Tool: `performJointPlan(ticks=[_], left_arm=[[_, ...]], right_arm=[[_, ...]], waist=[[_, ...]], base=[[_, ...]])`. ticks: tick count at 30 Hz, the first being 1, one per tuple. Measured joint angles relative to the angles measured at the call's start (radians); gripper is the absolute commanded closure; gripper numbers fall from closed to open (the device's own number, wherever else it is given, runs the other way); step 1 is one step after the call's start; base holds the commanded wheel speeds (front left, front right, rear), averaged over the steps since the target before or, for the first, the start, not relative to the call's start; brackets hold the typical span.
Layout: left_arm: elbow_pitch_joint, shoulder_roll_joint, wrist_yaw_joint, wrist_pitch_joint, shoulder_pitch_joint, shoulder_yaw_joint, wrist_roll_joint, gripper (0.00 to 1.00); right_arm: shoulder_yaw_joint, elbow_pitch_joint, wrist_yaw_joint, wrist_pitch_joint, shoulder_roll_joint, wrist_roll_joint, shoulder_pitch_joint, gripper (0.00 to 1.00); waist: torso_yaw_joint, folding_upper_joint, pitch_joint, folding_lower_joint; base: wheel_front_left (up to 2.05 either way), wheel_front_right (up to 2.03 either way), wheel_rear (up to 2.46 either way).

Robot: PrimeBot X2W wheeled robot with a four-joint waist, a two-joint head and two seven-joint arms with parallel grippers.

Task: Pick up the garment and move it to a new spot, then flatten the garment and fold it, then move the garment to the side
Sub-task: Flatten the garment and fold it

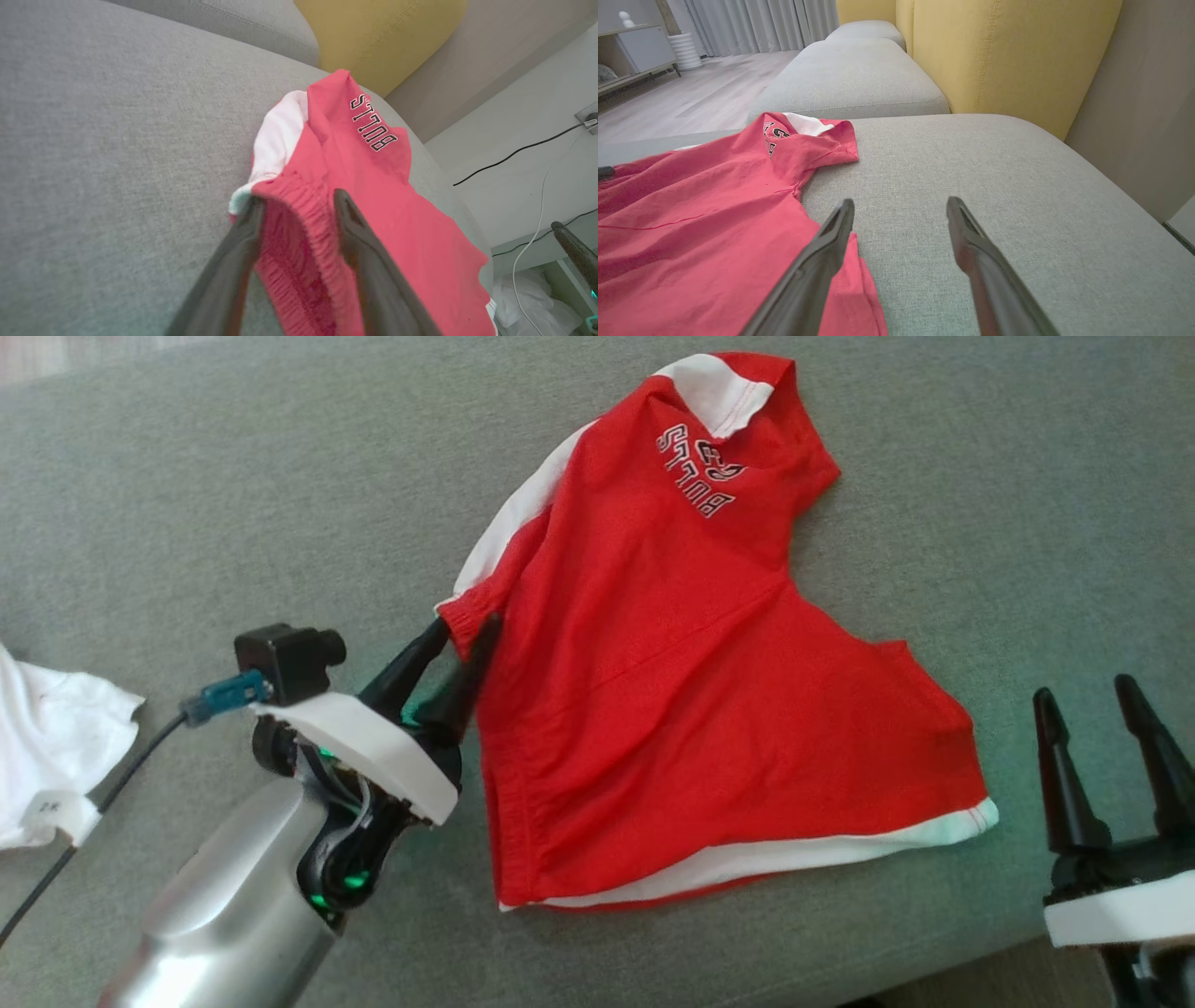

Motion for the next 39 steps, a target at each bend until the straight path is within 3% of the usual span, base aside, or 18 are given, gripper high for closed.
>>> performJointPlan(ticks=[2, 8, 13, 17, 22, 26, 27, 28, 39], left_arm=[[0.010, 0.000, -0.007, -0.012, -0.010, -0.001, 0.000, 1.00], [0.020, 0.009, -0.007, -0.089, -0.061, -0.018, 0.086, 1.00], [0.012, 0.047, 0.004, -0.184, -0.184, -0.047, 0.285, 1.00], [-0.101, 0.077, 0.022, -0.205, -0.285, -0.128, 0.478, 1.00], [-0.221, 0.072, 0.030, -0.147, -0.221, -0.293, 0.589, 1.00], [-0.203, 0.059, 0.039, -0.122, -0.058, -0.399, 0.598, 1.00], [-0.188, 0.053, 0.047, -0.122, -0.023, -0.415, 0.598, 0.64], [-0.171, 0.047, 0.049, -0.124, 0.003, -0.424, 0.594, 0.03], [-0.116, -0.030, 0.081, -0.184, 0.036, -0.408, 0.509, 0.00]], right_arm=[[0.009, 0.008, 0.000, -0.001, 0.002, 0.000, -0.003, 0.00], [0.022, 0.022, 0.000, -0.018, 0.005, 0.000, -0.019, 0.00], [0.039, 0.036, 0.000, -0.031, 0.011, 0.002, -0.041, 0.00], [0.048, 0.054, 0.000, -0.041, 0.011, 0.011, -0.042, 0.00], [0.052, 0.063, 0.000, -0.049, 0.011, 0.015, -0.042, 0.00], [0.053, 0.064, 0.000, -0.053, 0.006, 0.021, -0.043, 0.00], [0.054, 0.064, 0.000, -0.053, 0.003, 0.021, -0.043, 0.00], [0.054, 0.064, 0.000, -0.053, 0.000, 0.021, -0.043, 0.00], [0.068, 0.080, 0.000, -0.062, -0.016, 0.021, -0.063, 0.00]], waist=[[-0.007, 0.0000, -0.002, 0.0000], [-0.022, 0.0000, -0.015, -0.0001], [-0.022, 0.0000, -0.036, -0.0001], [-0.008, 0.0000, -0.057, -0.0002], [0.009, 0.0000, -0.064, -0.0002], [0.026, 0.0000, -0.053, -0.0001], [0.030, 0.0000, -0.049, -0.0002], [0.035, 0.0000, -0.047, -0.0002], [0.073, 0.0000, -0.055, -0.0002]], base=[[0.00, 0.00, 0.00], [0.00, 0.00, 0.00], [0.00, 0.00, 0.00], [0.00, 0.00, 0.00], [0.00, 0.00, 0.00], [0.00, 0.00, 0.00], [0.00, 0.00, 0.00], [0.00, 0.00, 0.00], [0.00, 0.00, 0.00]])
